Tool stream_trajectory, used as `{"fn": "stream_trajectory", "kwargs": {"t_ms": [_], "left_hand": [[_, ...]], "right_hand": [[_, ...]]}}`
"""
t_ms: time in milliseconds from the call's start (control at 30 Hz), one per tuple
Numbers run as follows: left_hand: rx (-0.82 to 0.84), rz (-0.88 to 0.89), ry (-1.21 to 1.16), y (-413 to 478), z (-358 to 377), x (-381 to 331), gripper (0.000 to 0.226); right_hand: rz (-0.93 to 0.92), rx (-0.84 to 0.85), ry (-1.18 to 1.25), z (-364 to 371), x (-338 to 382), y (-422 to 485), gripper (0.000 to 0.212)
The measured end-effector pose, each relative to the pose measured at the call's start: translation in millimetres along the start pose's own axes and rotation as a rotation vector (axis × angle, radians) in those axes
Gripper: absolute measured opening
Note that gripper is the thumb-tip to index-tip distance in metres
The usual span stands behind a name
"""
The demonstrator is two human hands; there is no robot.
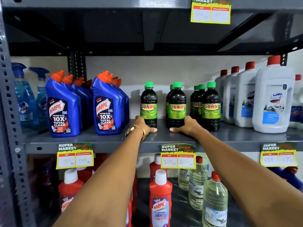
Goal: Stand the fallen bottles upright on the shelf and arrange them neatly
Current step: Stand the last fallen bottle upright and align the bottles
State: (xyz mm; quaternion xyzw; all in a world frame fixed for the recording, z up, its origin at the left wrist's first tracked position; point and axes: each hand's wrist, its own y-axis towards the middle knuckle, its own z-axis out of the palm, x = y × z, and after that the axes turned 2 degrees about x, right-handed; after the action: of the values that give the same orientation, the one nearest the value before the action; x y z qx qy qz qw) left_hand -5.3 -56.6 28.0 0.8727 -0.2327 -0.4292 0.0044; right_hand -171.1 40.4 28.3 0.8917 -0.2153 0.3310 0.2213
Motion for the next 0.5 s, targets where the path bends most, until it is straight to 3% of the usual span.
{"fn": "stream_trajectory", "kwargs": {"t_ms": [500], "left_hand": [[-0.075,-0.005,0.077,-5.3,-2.3,1.3,0.089]], "right_hand": [[0.022,-0.012,0.035,1.5,-1.0,0.9,0.082]]}}
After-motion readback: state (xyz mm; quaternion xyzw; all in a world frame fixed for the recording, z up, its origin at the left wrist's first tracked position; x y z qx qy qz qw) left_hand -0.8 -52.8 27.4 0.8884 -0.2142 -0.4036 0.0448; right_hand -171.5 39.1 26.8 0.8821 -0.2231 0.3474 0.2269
